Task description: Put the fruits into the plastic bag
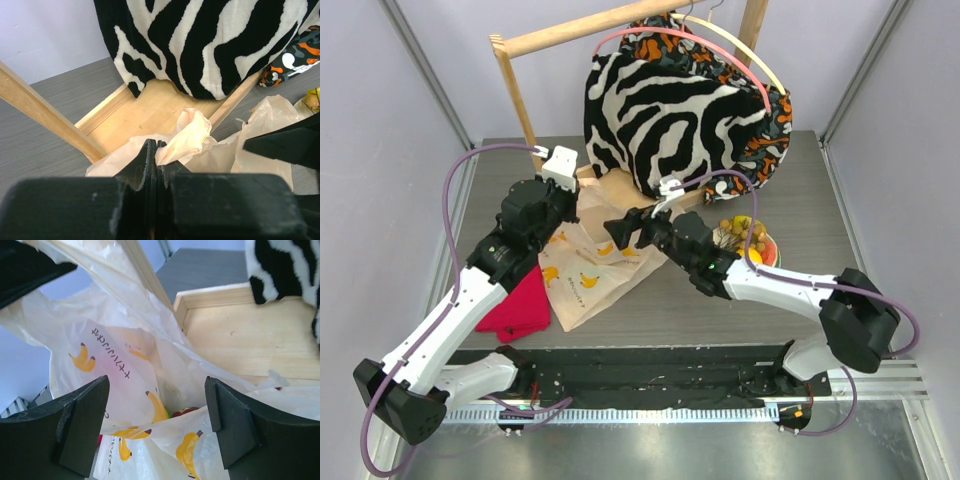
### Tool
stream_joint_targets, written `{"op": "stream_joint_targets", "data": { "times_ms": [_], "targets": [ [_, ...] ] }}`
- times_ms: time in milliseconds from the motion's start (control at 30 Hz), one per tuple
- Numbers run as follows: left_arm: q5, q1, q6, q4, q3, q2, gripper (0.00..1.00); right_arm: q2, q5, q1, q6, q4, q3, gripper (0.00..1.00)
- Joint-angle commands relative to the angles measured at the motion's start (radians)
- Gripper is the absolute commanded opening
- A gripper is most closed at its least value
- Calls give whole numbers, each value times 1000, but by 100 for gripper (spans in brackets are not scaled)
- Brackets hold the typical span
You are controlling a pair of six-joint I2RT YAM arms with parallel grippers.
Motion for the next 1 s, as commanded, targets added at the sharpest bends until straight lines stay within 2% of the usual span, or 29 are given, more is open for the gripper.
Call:
{"op": "stream_joint_targets", "data": {
  "times_ms": [0, 200, 300, 333, 467, 533, 733, 867, 967],
  "targets": [
    [4, 2, -10, 47, 24, -18, 0, -105, 141, -6, -22, 112, -27, 85],
    [6, 3, -12, 47, 24, -19, 0, -220, 257, -48, -146, -172, -5, 86],
    [7, 2, -12, 47, 24, -19, 0, -303, 372, -95, -91, -330, 4, 86],
    [6, 2, -12, 47, 24, -15, 0, -326, 395, -115, -38, -444, 12, 86],
    [11, 3, -15, 43, 27, -12, 0, -340, 418, -218, 15, -741, 62, 83],
    [17, 2, -16, 44, 27, -8, 0, -329, 454, -262, 33, -901, 79, 78],
    [17, 2, -18, 43, 27, -7, 0, -358, 345, -282, 99, -1130, 84, 70],
    [17, 2, -19, 43, 28, -2, 0, -375, 346, -264, 142, -1218, 63, 60],
    [26, 2, -25, 40, 28, 1, 0, -387, 381, -238, 174, -1247, 44, 58]
  ]
}}
